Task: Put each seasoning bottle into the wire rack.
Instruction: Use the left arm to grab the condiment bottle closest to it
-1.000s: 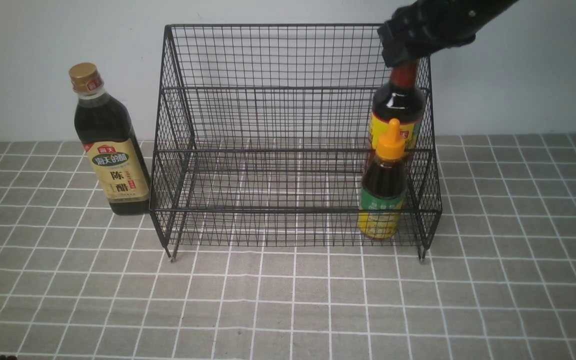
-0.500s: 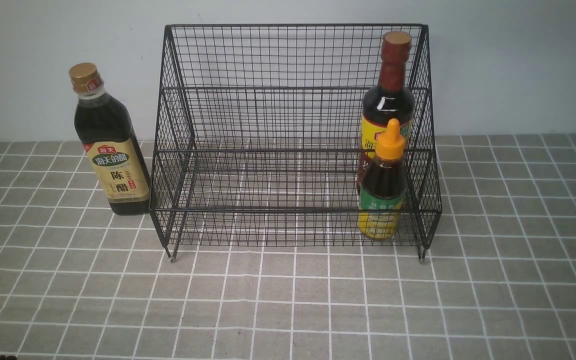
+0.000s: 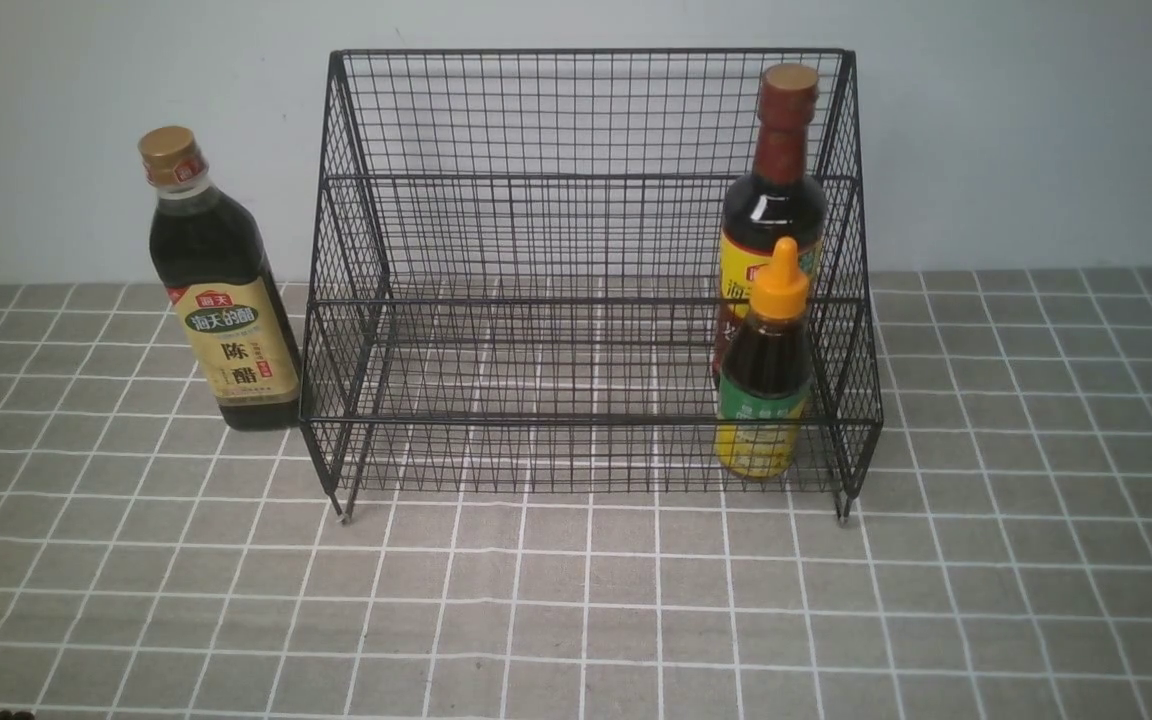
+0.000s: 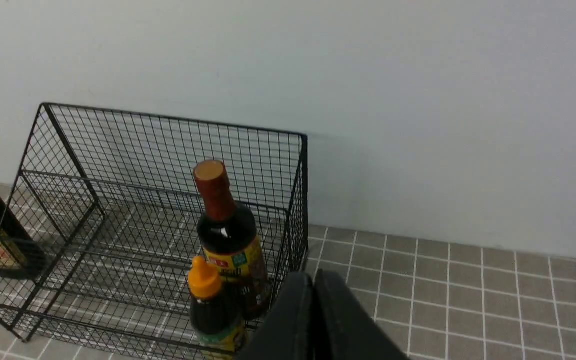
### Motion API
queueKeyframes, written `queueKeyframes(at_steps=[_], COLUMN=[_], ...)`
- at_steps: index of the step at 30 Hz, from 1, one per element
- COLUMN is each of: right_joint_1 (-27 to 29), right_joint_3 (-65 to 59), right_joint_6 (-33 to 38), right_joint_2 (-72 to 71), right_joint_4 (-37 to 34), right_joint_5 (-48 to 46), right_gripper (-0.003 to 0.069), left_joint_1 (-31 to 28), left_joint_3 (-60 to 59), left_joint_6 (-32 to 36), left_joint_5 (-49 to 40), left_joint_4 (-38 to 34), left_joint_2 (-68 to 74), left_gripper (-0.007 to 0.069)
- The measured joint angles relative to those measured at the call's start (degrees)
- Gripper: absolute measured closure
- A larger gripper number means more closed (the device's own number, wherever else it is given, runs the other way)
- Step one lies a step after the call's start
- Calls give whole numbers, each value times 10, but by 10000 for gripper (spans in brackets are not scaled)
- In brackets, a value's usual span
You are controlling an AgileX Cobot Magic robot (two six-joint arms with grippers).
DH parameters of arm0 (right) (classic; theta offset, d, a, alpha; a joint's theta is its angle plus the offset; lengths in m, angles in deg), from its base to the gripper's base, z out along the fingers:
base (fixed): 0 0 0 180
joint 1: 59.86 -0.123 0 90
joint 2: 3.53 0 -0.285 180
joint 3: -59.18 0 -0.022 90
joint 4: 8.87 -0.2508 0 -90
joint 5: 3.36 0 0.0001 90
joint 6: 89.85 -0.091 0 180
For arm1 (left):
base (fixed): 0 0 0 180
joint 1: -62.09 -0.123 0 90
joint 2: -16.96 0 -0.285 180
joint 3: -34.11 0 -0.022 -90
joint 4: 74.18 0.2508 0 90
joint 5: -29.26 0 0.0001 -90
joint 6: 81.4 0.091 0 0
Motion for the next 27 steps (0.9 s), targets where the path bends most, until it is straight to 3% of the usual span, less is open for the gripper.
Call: queueKeyframes(at_steps=[7,13,17,27], right_joint_1=[0,0,0,0], right_joint_3=[-345,-527,-615,-664], right_joint_6=[-66,-71,-71,-44], right_joint_2=[-259,-352,-384,-388], right_joint_4=[-1,-34,-48,-48], right_joint_5=[233,326,362,441], right_gripper=[672,672,672,672], left_joint_1=[0,0,0,0], left_joint_3=[0,0,0,0], left_joint_6=[0,0,0,0], left_joint_5=[0,0,0,0], left_joint_4=[0,0,0,0], left_joint_2=[0,0,0,0], left_gripper=[631,631,631,631])
